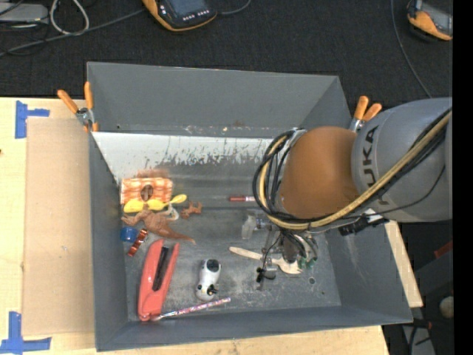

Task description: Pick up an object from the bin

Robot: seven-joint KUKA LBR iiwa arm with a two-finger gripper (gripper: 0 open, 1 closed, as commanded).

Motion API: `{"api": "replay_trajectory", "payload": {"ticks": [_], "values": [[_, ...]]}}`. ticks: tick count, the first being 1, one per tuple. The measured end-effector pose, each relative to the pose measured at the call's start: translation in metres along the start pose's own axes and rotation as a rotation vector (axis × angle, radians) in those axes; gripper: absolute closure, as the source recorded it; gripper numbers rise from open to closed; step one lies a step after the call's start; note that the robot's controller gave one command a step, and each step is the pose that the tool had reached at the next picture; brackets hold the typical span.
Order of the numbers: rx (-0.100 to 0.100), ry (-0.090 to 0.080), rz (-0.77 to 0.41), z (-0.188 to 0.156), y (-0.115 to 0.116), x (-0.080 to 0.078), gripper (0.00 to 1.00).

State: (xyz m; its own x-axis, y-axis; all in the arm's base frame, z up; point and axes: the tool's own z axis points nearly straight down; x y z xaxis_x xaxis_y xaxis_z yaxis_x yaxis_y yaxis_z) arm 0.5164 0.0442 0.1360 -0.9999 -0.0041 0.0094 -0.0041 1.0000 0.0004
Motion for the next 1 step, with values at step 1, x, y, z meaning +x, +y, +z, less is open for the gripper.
{"api": "replay_trajectory", "payload": {"ticks": [1], "values": [[0.000,-0.008,0.002,-0.0035,-0.0002,-0.0019,0.00]]}}
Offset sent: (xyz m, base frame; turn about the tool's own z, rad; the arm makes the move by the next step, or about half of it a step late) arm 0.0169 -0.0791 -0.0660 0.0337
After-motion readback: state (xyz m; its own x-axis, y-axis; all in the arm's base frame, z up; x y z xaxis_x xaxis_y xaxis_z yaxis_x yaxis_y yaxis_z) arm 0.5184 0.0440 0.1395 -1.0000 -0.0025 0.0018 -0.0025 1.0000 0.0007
